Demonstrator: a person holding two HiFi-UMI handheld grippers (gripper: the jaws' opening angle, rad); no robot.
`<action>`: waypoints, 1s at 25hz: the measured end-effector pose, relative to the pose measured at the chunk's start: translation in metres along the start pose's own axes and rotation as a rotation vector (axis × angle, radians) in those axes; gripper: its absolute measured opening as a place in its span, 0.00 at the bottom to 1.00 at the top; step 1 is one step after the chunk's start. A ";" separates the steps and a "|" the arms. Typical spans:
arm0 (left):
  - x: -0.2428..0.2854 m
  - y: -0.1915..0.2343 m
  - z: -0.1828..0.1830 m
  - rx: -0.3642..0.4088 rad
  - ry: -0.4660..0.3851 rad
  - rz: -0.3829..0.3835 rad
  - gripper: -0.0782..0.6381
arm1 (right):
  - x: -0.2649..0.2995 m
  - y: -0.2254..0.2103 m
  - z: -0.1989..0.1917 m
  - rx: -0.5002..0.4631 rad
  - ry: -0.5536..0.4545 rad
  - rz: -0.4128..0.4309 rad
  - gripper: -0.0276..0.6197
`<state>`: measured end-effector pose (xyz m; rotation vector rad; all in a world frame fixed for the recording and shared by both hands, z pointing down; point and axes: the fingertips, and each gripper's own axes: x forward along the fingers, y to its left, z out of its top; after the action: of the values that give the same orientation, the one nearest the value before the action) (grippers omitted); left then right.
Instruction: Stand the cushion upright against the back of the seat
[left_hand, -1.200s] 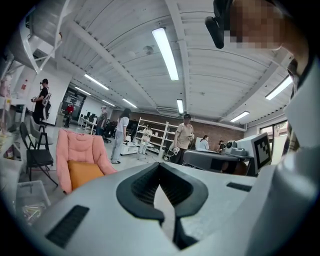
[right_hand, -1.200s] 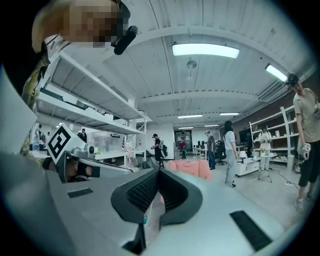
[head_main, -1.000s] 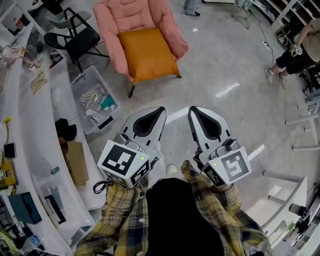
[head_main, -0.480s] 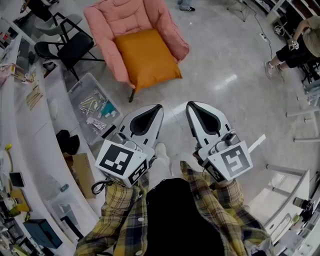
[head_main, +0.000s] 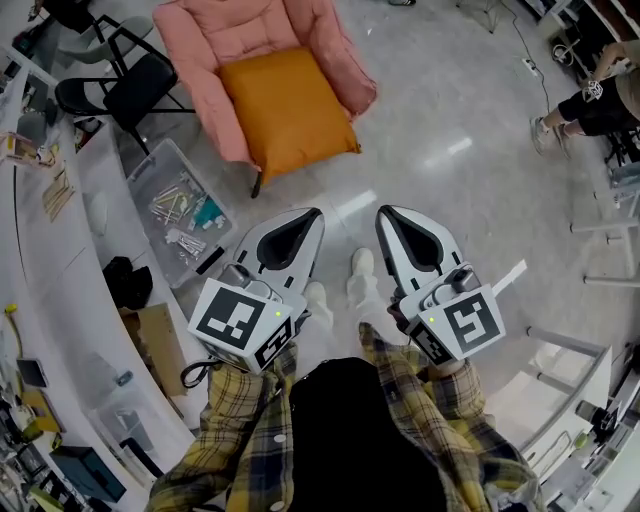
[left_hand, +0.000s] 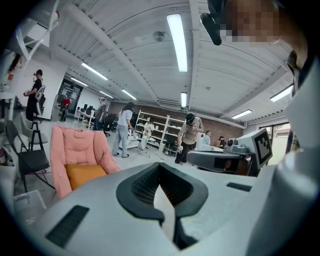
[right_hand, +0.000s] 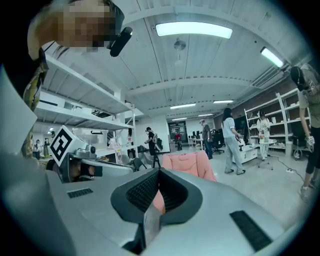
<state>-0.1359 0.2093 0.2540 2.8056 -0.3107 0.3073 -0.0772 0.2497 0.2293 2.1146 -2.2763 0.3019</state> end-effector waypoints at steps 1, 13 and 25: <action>0.007 0.003 0.002 -0.002 -0.001 0.007 0.11 | 0.003 -0.008 0.000 0.001 0.004 0.004 0.07; 0.106 0.015 0.049 0.025 -0.061 0.106 0.11 | 0.036 -0.118 0.037 -0.033 -0.042 0.085 0.07; 0.148 0.033 0.065 0.007 -0.076 0.272 0.11 | 0.062 -0.174 0.051 -0.071 -0.027 0.204 0.07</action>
<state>0.0086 0.1318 0.2381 2.7851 -0.7132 0.2615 0.0960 0.1697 0.2108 1.8684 -2.4822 0.1945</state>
